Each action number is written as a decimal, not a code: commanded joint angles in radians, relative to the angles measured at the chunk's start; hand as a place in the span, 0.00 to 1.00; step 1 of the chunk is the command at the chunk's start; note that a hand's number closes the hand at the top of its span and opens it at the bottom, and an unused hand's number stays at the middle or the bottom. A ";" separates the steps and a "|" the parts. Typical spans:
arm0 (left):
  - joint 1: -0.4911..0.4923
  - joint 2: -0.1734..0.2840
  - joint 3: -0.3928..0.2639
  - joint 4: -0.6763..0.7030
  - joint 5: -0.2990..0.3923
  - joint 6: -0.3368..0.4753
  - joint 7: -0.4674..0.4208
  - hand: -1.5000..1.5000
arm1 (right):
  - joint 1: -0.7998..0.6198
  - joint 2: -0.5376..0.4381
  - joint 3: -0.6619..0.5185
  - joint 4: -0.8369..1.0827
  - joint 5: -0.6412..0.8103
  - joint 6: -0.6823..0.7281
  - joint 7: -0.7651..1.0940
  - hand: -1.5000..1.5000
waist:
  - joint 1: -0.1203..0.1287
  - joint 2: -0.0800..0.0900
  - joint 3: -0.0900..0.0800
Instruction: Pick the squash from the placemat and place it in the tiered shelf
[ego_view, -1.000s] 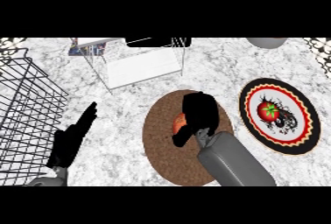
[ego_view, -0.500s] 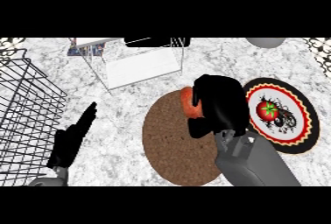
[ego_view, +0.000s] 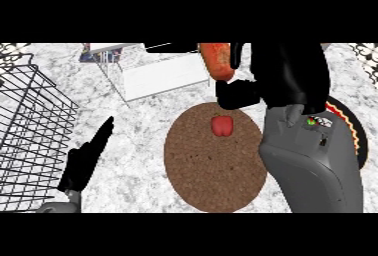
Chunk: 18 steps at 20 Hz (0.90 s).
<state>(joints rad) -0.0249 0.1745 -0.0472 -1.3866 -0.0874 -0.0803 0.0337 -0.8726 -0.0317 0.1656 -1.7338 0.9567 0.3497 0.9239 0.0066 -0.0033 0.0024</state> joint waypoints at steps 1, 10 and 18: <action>0.021 -0.009 -0.009 0.031 -0.016 -0.004 -0.019 0.50 | -0.151 0.030 -0.032 0.147 0.051 -0.058 0.027 1.00 | 0.006 0.004 -0.003; -0.007 -0.014 -0.006 0.043 -0.021 -0.007 -0.004 0.50 | -0.463 -0.044 -0.222 0.644 0.063 -0.234 -0.113 1.00 | 0.024 0.013 -0.004; -0.043 -0.013 0.005 0.024 -0.001 -0.027 0.028 0.50 | -0.557 -0.074 -0.261 1.056 0.065 -0.400 -0.358 1.00 | 0.047 0.024 -0.004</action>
<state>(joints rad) -0.0579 0.1665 -0.0496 -1.3948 -0.0945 -0.1013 0.0664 -1.3897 -0.0968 -0.0783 -0.8464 1.0191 0.0183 0.6673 0.0467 0.0147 0.0005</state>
